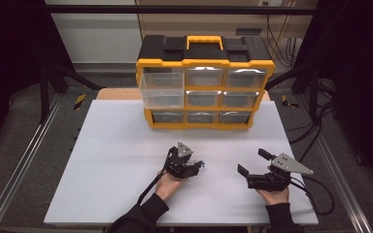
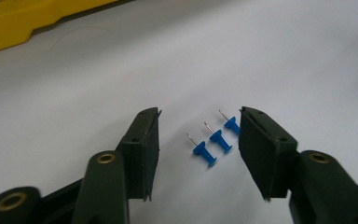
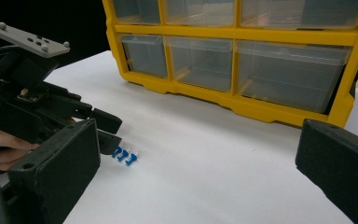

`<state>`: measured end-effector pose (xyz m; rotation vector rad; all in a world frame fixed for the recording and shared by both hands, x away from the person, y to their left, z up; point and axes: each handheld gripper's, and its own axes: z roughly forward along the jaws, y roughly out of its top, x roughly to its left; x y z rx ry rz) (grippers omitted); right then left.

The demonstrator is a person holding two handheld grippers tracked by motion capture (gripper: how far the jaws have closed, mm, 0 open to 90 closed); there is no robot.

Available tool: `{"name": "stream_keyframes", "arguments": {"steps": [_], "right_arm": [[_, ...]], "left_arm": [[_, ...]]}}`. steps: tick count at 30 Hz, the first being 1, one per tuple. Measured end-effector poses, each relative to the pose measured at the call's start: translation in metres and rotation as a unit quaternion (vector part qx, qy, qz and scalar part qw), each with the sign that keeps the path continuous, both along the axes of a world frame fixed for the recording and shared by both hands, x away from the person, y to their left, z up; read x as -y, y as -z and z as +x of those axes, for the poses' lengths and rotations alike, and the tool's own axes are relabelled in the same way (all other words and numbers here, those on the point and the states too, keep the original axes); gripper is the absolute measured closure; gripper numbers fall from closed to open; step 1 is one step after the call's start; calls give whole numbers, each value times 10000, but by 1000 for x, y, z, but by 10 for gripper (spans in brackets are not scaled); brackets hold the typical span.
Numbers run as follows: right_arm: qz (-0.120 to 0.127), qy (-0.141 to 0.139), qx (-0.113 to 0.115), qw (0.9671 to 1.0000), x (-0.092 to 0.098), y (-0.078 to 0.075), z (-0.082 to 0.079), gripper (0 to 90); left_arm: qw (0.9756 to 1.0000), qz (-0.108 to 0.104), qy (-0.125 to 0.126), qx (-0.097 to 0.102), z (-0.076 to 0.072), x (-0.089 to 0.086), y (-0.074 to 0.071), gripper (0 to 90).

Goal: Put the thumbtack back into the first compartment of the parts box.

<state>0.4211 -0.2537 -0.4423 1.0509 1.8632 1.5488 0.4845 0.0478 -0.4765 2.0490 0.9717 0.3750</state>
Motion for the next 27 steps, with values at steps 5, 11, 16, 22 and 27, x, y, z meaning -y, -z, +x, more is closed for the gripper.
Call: {"name": "stream_keyframes", "arguments": {"steps": [5, 11, 16, 22, 27], "right_arm": [[6, 11, -10, 10000, 0, 0, 0, 6], [-5, 17, -3, 10000, 0, 0, 0, 6], [-2, 19, -10, 10000, 0, 0, 0, 6], [5, 22, -17, 10000, 0, 0, 0, 6], [-8, 27, -17, 10000, 0, 0, 0, 6]], "left_arm": [[10000, 56, -60, -48, 0, 2, 3, 580], [9999, 43, -105, -131, 0, 4, 4, 670], [9998, 76, -129, -152, 0, 5, 6, 709], [9997, 132, -143, -123, -2, 7, 7, 767], [9997, 161, -156, -118, -1, 7, 7, 798]]}}
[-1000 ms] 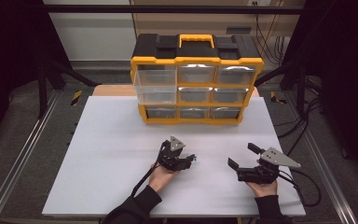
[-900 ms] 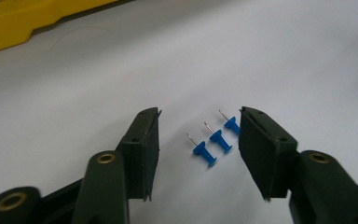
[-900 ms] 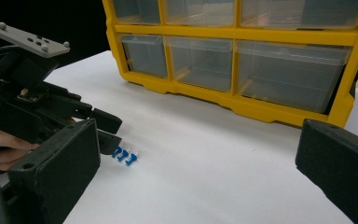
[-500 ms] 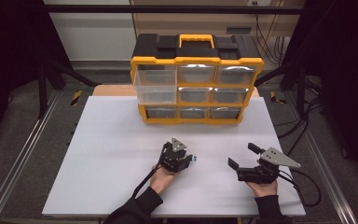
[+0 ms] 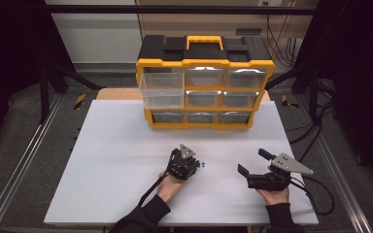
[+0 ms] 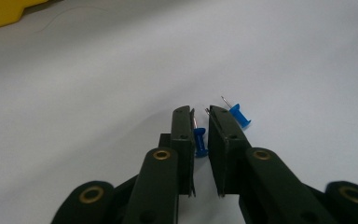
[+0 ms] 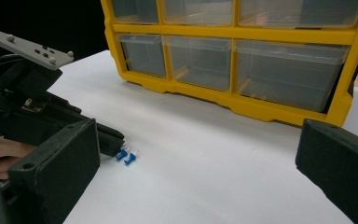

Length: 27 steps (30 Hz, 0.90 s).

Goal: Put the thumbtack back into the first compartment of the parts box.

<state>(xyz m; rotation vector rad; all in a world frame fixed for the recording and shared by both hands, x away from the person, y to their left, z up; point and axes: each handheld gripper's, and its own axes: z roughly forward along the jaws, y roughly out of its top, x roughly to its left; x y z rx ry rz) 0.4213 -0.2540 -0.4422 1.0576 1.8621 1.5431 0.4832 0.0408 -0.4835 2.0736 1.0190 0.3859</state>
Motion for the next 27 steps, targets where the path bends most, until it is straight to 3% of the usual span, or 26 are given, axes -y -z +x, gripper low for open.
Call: {"name": "stream_keyframes", "arguments": {"steps": [15, 27], "right_arm": [[6, -8, -16, 10000, 0, 0, 0, 6], [1, -15, -15, 10000, 0, 0, 0, 6]], "left_arm": [[9998, 119, 83, 97, -1, -1, -1, 846], [9994, -153, 157, 285, -6, -16, -23, 846]]}}
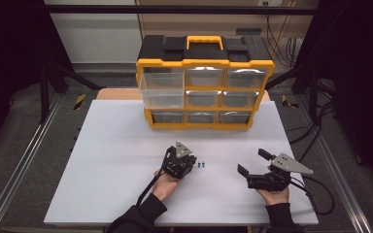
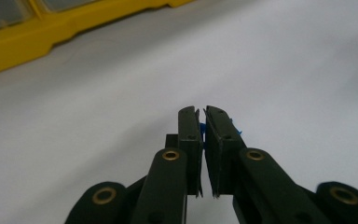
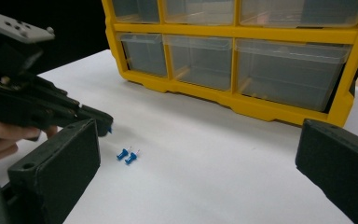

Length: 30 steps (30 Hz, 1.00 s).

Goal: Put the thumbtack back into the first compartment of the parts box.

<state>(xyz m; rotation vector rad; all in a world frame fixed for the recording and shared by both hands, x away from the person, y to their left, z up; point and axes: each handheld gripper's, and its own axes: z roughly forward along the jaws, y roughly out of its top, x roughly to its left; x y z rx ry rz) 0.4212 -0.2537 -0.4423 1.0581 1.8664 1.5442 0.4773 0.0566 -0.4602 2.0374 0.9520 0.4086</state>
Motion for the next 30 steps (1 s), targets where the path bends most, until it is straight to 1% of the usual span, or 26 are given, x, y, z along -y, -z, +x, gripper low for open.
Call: {"name": "stream_keyframes", "arguments": {"steps": [3, 4, 6, 7, 8, 10, 11, 12, 13, 14, 15, 16, 18, 19, 21, 22, 23, 24, 25, 28, 29, 30], "right_arm": [[6, 3, 6, 10000, 0, 0, 0, 6], [13, 2, 0, 10000, 0, 0, 0, 6], [-1, -11, 28, 10000, 0, 0, 0, 6], [-10, -5, 31, 10000, 0, 0, 0, 6], [-10, -5, 31, 10000, 0, 0, 0, 6], [-1, -3, -1, 10000, 0, 0, 0, 6], [-7, 0, 18, 10000, 0, 0, 0, 6], [25, -8, -3, 10000, 0, 0, -1, 6], [25, -8, -3, 10000, 0, 0, -1, 6], [7, -7, 13, 10000, 0, 0, 0, 6], [36, -4, -73, 10000, -1, 0, -1, 6], [25, -5, -48, 10000, -1, 0, -1, 6], [5, -21, -20, 10000, 0, 0, -1, 6], [-56, -29, 63, 10000, 0, 1, 0, 6], [-165, -56, 77, 9998, 2, 1, 1, 6], [-124, -72, 50, 9999, 1, 1, 0, 6], [-124, -72, 50, 9999, 1, 1, 0, 6], [-94, -57, 39, 9999, 1, 1, 0, 6], [-19, -21, -15, 10000, -1, 0, 0, 6], [-28, -28, -6, 10000, 0, 0, 0, 6], [-24, -22, -4, 10000, -1, 0, 0, 6], [-59, -25, 35, 10000, 0, 1, 0, 6]], "left_arm": [[9999, -151, 16, 20, -2, -6, -9, 846], [9998, -191, 28, 57, -2, -9, -13, 846], [9997, -202, 86, 114, -4, -14, -21, 845], [9995, -212, 125, 179, -5, -18, -27, 846], [9995, -212, 125, 179, -5, -18, -27, 845], [9993, -261, 150, 244, -7, -25, -35, 845], [9991, -275, 159, 264, -8, -27, -38, 845], [9987, -345, 183, 322, -9, -34, -46, 845], [9987, -345, 183, 322, -9, -34, -46, 845], [9984, -396, 182, 369, -11, -39, -52, 845], [9982, -401, 186, 405, -12, -42, -55, 845], [9979, -401, 194, 475, -14, -45, -59, 845], [9975, -429, 217, 527, -16, -51, -66, 845], [9970, -433, 243, 588, -19, -56, -73, 845], [9966, -443, 263, 647, -21, -60, -79, 845], [9961, -418, 296, 713, -23, -64, -86, 845], [9960, -420, 309, 726, -23, -65, -88, 845], [9956, -421, 350, 762, -25, -68, -95, 845], [9953, -411, 368, 790, -26, -70, -98, 845], [9946, -418, 416, 858, -28, -76, -111, 845], [9942, -402, 415, 912, -29, -78, -116, 845], [9940, -389, 422, 934, -29, -81, -120, 845]]}}
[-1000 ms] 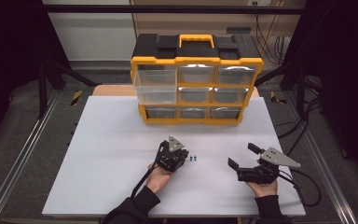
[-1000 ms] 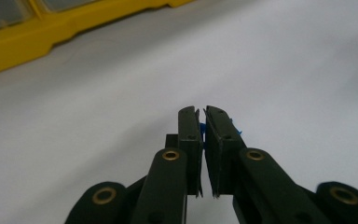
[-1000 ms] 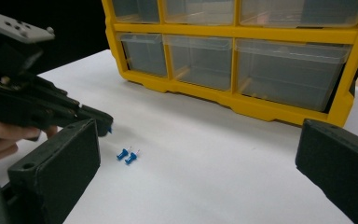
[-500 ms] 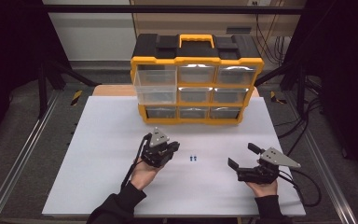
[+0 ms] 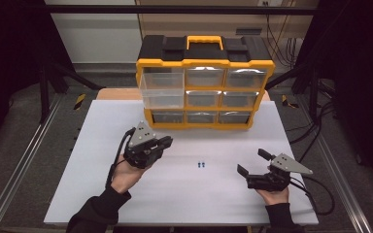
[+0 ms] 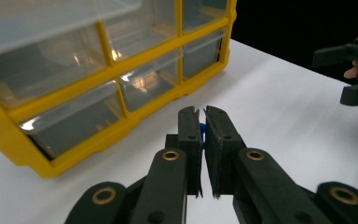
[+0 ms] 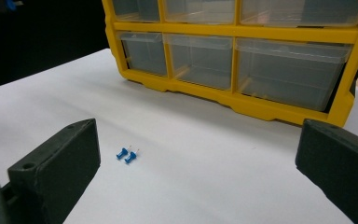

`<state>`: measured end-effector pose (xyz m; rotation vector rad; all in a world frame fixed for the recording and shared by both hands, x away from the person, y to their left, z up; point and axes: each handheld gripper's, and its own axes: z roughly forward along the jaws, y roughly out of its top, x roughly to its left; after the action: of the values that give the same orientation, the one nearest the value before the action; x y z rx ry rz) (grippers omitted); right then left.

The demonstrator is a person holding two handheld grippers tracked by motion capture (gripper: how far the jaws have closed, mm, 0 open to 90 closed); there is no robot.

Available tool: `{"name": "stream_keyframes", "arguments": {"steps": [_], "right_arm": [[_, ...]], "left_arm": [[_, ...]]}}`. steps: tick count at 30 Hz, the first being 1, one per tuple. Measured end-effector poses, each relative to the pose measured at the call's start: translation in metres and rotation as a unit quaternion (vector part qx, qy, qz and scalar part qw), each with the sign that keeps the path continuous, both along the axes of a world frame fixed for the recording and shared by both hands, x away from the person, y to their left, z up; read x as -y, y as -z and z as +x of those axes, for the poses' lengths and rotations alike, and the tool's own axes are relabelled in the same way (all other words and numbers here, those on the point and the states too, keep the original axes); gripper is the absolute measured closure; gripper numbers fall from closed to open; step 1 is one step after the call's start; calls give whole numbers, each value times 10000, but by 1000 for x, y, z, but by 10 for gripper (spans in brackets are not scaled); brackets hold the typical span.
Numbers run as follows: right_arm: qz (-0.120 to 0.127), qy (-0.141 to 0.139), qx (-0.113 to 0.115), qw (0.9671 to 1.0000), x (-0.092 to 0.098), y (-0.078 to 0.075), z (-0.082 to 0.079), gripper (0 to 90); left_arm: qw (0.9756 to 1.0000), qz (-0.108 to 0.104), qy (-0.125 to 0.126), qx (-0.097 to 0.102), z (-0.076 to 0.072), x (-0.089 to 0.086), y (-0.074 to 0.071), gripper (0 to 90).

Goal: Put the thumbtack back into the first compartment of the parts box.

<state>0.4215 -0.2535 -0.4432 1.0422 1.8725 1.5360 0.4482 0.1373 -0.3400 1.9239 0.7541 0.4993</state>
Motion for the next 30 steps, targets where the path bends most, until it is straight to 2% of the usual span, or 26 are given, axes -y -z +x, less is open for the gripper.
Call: {"name": "stream_keyframes", "arguments": {"steps": [6, 13, 14, 20, 23, 28, 29, 30], "right_arm": [[65, -22, -2, 10000, 0, 0, 0, 6], [62, -19, -3, 10000, -1, 0, 0, 6], [-131, -48, 78, 9999, 2, 1, 1, 6], [-139, -43, 90, 9999, 2, 1, 1, 6], [-92, -47, 73, 9999, 2, 0, 1, 6], [-143, -43, 87, 9999, 2, 1, 1, 6], [-41, -34, -22, 10000, 1, 0, 0, 6], [20, -1, -36, 10000, 0, 0, 0, 6]], "left_arm": [[9999, -4, -20, 130, -1, -11, -22, 845], [9997, -113, 21, 237, -2, -23, -51, 844], [9996, -120, 18, 244, -1, -24, -54, 845], [9991, -153, -7, 386, 1, -30, -79, 844], [9987, -104, -33, 494, 4, -32, -90, 845], [9983, -128, -125, 555, 11, -33, -107, 844], [9983, -166, -136, 549, 12, -32, -109, 845], [9981, -180, -142, 564, 14, -32, -112, 844]]}}
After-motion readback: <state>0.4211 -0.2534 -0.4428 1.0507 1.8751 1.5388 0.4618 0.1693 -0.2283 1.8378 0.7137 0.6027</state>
